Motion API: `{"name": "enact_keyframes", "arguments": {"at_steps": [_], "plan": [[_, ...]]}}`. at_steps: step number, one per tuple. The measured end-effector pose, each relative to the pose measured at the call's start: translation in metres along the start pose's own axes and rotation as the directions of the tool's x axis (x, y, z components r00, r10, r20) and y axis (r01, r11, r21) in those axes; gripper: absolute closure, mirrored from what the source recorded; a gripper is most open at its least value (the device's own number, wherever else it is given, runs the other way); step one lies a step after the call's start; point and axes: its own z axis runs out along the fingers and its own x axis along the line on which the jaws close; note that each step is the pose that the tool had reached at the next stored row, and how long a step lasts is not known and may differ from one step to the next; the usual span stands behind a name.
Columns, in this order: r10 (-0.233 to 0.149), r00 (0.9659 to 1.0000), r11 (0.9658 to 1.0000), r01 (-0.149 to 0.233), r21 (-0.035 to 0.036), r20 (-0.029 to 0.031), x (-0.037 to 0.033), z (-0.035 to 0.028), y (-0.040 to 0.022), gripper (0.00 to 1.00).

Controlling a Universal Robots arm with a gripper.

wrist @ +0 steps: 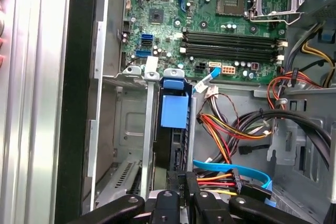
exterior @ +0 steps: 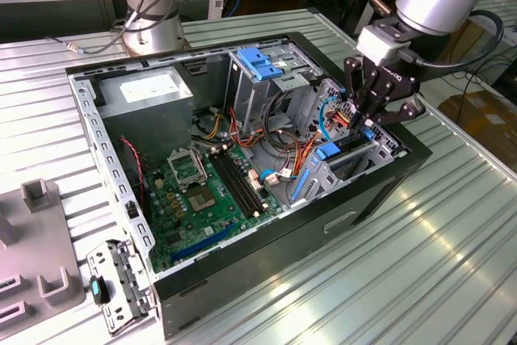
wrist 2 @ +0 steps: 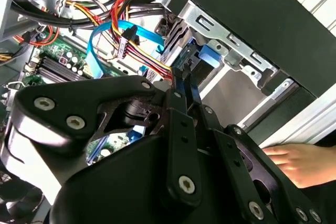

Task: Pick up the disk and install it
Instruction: 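Insert the first disk wire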

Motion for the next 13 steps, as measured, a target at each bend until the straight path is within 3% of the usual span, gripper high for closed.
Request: {"name": "enact_keyframes", "arguments": {"at_steps": [4,8,13], "plan": [[0.017,0.9999,0.9999,-0.017,0.0,0.0024,0.0012,0.0006,0.0001,0.83],[0.068,0.9977,0.9977,-0.068,-0.0002,0.0034,0.0012,0.0018,0.0,0.83],[0.068,0.9977,0.9977,-0.068,-0.0007,0.0034,0.0013,0.0036,-0.0014,0.83]]}}
